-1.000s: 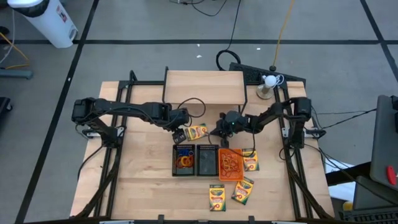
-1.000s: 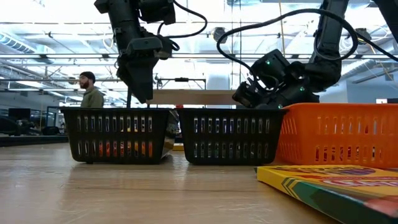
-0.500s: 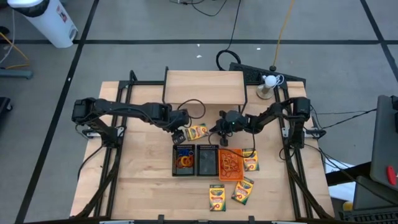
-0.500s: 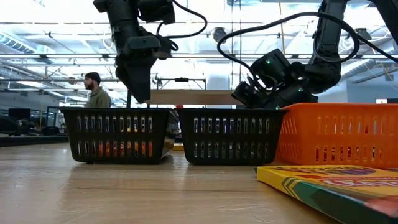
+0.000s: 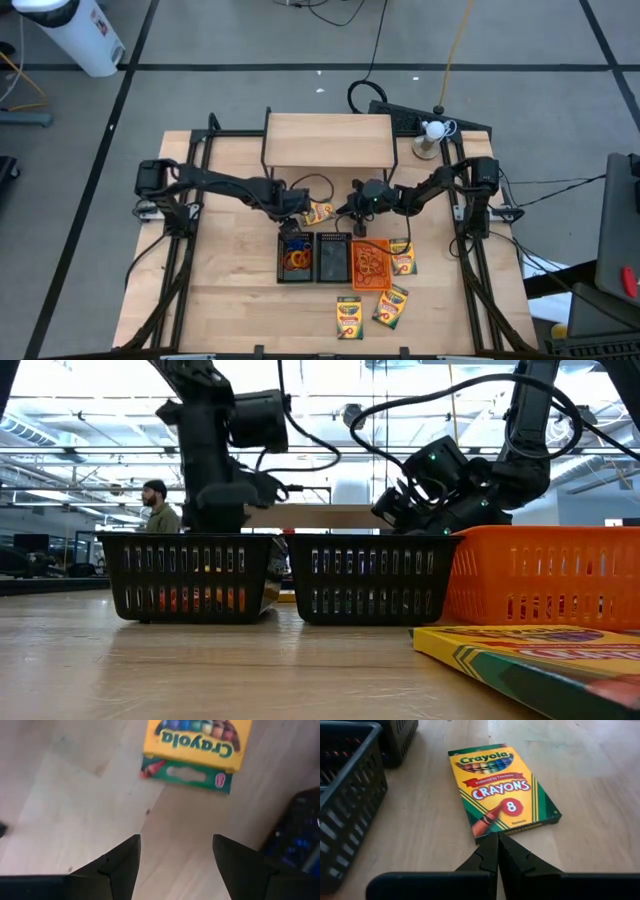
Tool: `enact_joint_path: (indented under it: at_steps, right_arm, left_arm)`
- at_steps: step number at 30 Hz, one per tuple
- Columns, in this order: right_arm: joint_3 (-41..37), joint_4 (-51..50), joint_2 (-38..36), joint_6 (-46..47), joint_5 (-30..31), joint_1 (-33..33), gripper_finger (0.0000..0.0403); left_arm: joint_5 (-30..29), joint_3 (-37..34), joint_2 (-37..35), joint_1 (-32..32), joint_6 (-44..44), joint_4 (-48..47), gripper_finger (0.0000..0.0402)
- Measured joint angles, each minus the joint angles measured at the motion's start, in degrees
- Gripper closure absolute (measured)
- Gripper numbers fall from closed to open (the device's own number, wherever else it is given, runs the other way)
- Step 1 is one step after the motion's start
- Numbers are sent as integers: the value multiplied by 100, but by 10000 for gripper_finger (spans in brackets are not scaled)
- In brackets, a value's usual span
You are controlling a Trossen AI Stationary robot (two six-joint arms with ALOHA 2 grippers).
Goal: Pick & Place Office Desk Supplies
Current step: Put the crayon box into the right black bin
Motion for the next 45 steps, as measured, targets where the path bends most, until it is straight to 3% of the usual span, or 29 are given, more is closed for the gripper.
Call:
enact_joint_path:
  at_steps: [10,17,27,45]
  right_arm:
    - [0,77,-2,44,-2,5,403]
    - [0,171,-4,44,-4,5,403]
    - [0,204,-4,110,-4,5,403]
    - [4,22,-19,158,354,-19,403]
  left_arm:
    - [-21,14,564,5,101,524,151]
    - [-326,11,568,1,143,716,151]
    - [-677,18,593,136,242,1756,151]
    - [-360,19,591,146,227,1454,151]
